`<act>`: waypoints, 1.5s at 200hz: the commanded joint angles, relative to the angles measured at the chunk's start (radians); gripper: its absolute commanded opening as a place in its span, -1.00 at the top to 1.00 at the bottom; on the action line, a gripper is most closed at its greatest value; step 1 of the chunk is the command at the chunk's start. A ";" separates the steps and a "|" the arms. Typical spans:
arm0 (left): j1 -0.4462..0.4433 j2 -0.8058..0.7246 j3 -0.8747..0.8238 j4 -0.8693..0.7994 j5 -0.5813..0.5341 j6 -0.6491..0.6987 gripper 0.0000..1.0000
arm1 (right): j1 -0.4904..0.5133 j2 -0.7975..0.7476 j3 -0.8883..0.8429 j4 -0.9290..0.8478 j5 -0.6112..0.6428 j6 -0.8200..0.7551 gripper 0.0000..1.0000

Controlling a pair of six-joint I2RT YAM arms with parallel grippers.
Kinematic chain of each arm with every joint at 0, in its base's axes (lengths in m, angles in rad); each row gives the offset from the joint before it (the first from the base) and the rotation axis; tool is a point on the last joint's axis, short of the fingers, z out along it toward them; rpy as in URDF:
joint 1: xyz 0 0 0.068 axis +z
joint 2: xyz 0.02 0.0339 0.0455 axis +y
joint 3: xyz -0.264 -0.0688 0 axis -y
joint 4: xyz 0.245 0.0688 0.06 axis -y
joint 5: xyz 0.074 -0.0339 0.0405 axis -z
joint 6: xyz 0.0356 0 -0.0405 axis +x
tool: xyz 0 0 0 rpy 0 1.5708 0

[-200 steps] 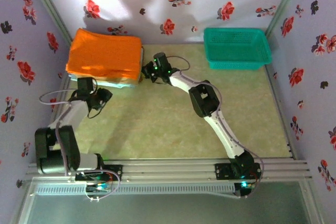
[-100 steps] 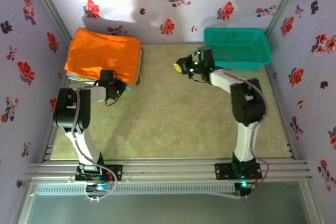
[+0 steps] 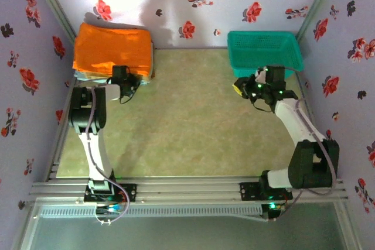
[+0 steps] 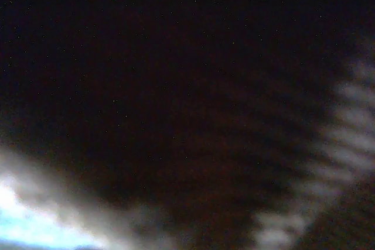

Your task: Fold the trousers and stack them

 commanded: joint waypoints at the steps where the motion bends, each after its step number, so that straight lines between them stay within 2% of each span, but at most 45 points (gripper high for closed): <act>1: 0.078 -0.044 0.018 0.000 -0.082 0.028 1.00 | -0.050 -0.037 -0.004 -0.127 -0.007 -0.082 0.56; 33: 0.071 -0.131 0.031 -0.052 0.034 0.070 1.00 | -0.073 -0.069 0.103 -0.232 -0.004 -0.153 0.28; 42: 0.066 -0.188 -0.008 -0.051 0.054 0.075 0.82 | -0.074 -0.086 0.122 -0.253 0.006 -0.162 0.13; 52: 0.057 -0.281 -0.075 -0.056 0.055 0.087 0.65 | -0.073 -0.114 0.131 -0.261 0.014 -0.169 -0.13; 59: 0.050 -0.357 -0.130 -0.061 0.054 0.103 0.48 | -0.072 -0.139 0.129 -0.260 0.023 -0.172 -0.55; 63: 0.048 -0.404 -0.162 -0.071 0.051 0.111 0.45 | -0.073 -0.154 0.127 -0.262 0.031 -0.173 -0.92; 65: 0.047 -0.428 -0.175 -0.077 0.049 0.116 0.44 | -0.073 -0.162 0.126 -0.263 0.033 -0.175 -0.97; 75: 0.045 -0.553 -0.253 -0.114 0.046 0.131 0.32 | -0.073 -0.201 0.119 -0.267 0.061 -0.182 -0.99; 109: 0.034 -1.012 -0.427 -0.369 -0.007 0.254 -0.33 | -0.057 -0.316 0.074 -0.216 0.128 -0.151 -0.99; 114: 0.025 -1.074 -0.428 -0.430 -0.032 0.287 -0.50 | -0.052 -0.332 0.059 -0.193 0.129 -0.147 -0.99; 120: 0.007 -1.141 -0.419 -0.509 -0.077 0.331 -0.91 | -0.042 -0.351 0.041 -0.169 0.154 -0.137 -0.99; 122: -0.001 -1.162 -0.413 -0.533 -0.093 0.347 -0.97 | -0.037 -0.359 0.036 -0.168 0.175 -0.126 -0.99; 133: -0.048 -1.256 -0.380 -0.662 -0.230 0.429 -0.99 | 0.008 -0.405 -0.011 -0.149 0.316 -0.089 -0.99; 142: -0.078 -1.312 -0.355 -0.733 -0.349 0.462 -1.00 | 0.062 -0.445 -0.060 -0.098 0.426 -0.116 -0.99; 154: -0.083 -1.368 -0.342 -0.777 -0.450 0.470 -0.99 | 0.155 -0.492 -0.137 0.004 0.600 -0.296 -0.99; 167: -0.083 -1.416 -0.367 -0.790 -0.553 0.420 -1.00 | 0.202 -0.537 -0.213 0.111 0.736 -0.537 -0.99; 178: -0.083 -1.454 -0.427 -0.721 -0.620 0.421 -1.00 | 0.203 -0.570 -0.284 0.196 0.790 -0.660 -0.99; 184: -0.083 -1.473 -0.479 -0.642 -0.631 0.477 -0.99 | 0.203 -0.583 -0.329 0.249 0.843 -0.701 -0.99; 203: -0.084 -1.526 -0.713 -0.270 -0.578 0.749 -0.99 | 0.201 -0.584 -0.493 0.464 0.994 -0.787 -0.99; 231: -0.081 -1.470 -1.031 0.269 -0.590 0.971 -0.99 | 0.179 -0.456 -0.716 0.867 1.068 -0.872 -0.98; 244: -0.062 -1.364 -1.099 0.439 -0.619 0.996 -1.00 | 0.139 -0.353 -0.754 0.980 1.034 -0.858 -0.98; 253: -0.041 -1.277 -1.105 0.492 -0.602 0.978 -0.99 | 0.113 -0.281 -0.756 1.021 0.978 -0.852 -0.98; 273: -0.008 -1.075 -1.089 0.610 -0.510 0.980 -0.99 | 0.090 -0.119 -0.740 1.108 0.880 -0.923 -0.98; 300: 0.080 -0.855 -1.066 0.796 -0.322 0.927 -0.99 | 0.044 0.106 -0.696 1.218 0.791 -0.919 -0.98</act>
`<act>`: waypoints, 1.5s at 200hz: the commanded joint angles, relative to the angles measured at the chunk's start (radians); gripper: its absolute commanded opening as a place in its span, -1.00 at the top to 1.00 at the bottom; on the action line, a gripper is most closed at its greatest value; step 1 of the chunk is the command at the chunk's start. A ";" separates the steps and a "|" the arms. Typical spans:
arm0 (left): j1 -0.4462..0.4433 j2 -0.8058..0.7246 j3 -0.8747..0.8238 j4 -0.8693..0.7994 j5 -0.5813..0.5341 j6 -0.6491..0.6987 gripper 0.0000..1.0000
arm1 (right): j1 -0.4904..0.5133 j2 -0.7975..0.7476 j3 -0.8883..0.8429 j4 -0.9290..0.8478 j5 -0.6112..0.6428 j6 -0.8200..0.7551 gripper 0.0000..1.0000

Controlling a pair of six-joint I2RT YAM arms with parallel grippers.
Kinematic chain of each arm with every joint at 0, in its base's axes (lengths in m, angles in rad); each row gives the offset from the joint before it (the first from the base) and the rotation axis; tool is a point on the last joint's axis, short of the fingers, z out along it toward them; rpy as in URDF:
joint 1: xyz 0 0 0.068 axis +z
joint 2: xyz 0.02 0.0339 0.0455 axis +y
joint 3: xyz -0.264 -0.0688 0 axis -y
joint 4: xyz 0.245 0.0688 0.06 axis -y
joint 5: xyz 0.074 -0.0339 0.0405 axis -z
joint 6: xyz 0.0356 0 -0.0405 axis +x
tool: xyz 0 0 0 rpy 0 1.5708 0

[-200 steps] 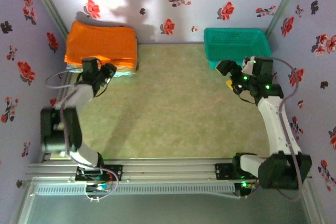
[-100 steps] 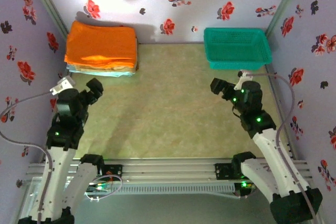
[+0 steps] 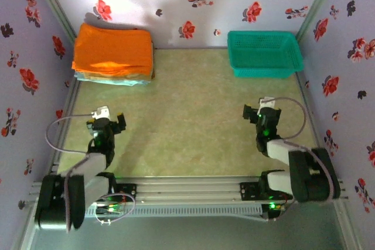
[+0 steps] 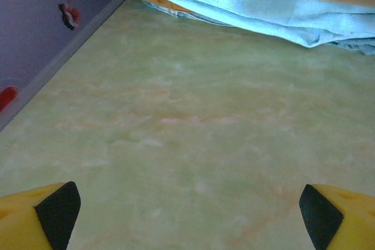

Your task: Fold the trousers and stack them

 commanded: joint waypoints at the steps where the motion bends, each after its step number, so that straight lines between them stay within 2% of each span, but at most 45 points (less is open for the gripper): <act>1: 0.062 0.137 0.043 0.317 0.149 0.011 -0.99 | -0.035 0.146 0.041 0.231 -0.093 -0.044 -0.98; 17: 0.086 0.185 0.087 0.297 0.180 0.030 -1.00 | -0.049 0.225 0.005 0.373 -0.055 -0.014 -0.98; 30: 0.112 0.262 0.090 0.369 0.216 0.029 -0.99 | -0.054 0.272 -0.002 0.456 -0.031 -0.003 -0.99; 52: 0.134 0.469 0.093 0.587 0.239 0.009 -1.00 | -0.062 0.232 0.061 0.278 0.013 0.030 -0.98; 65: 0.135 0.408 0.148 0.394 0.283 0.024 -1.00 | -0.068 0.247 0.089 0.250 0.023 0.037 -0.98; 75: 0.126 0.441 0.205 0.363 0.299 0.047 -0.99 | -0.070 0.239 0.109 0.194 0.062 0.061 -0.98; 86: 0.103 0.430 0.245 0.255 0.289 0.073 -0.99 | -0.080 0.241 0.120 0.166 0.071 0.077 -0.98; 300: 0.092 0.434 0.246 0.266 0.265 0.081 -0.99 | -0.071 0.239 0.118 0.174 0.071 0.059 -0.98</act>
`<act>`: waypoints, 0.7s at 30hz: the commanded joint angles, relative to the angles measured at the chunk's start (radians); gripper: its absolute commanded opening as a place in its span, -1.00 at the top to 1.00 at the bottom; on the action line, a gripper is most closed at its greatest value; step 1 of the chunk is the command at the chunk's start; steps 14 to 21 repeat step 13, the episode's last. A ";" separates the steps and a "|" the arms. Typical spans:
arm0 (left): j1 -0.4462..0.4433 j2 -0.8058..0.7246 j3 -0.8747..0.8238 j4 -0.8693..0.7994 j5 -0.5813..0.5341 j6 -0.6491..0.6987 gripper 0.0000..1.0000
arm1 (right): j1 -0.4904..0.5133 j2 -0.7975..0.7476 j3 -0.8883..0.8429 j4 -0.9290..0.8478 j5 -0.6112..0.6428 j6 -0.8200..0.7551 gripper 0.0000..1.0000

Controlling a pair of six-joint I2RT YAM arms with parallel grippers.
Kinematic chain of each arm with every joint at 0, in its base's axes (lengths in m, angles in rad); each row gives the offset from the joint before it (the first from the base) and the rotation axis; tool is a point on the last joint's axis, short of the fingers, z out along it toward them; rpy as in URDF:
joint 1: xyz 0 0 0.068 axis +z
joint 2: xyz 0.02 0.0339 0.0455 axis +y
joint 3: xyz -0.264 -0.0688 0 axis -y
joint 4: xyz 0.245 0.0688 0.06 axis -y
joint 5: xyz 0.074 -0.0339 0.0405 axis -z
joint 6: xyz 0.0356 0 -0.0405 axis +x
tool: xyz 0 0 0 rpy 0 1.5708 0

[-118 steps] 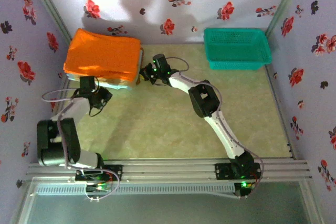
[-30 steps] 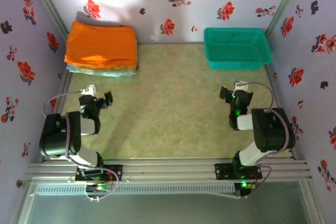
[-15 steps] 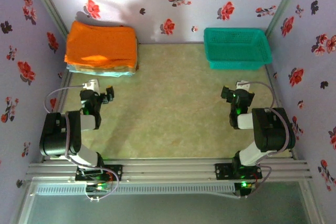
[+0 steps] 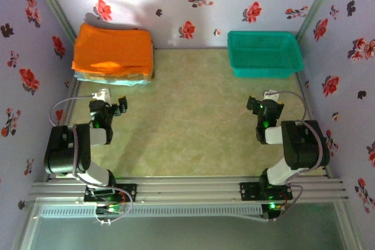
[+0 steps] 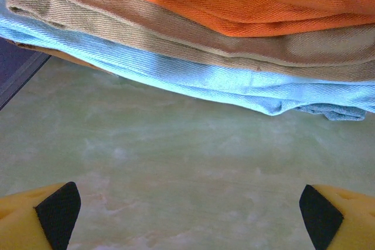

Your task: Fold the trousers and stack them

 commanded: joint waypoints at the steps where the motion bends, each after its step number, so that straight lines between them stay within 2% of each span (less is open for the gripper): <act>1: -0.005 0.001 0.003 -0.001 0.010 0.025 -0.99 | 0.004 -0.013 0.009 0.001 0.031 0.010 -0.98; 21: -0.019 0.003 0.016 -0.023 0.008 0.032 -1.00 | 0.004 -0.012 0.009 0.001 0.031 0.010 -0.98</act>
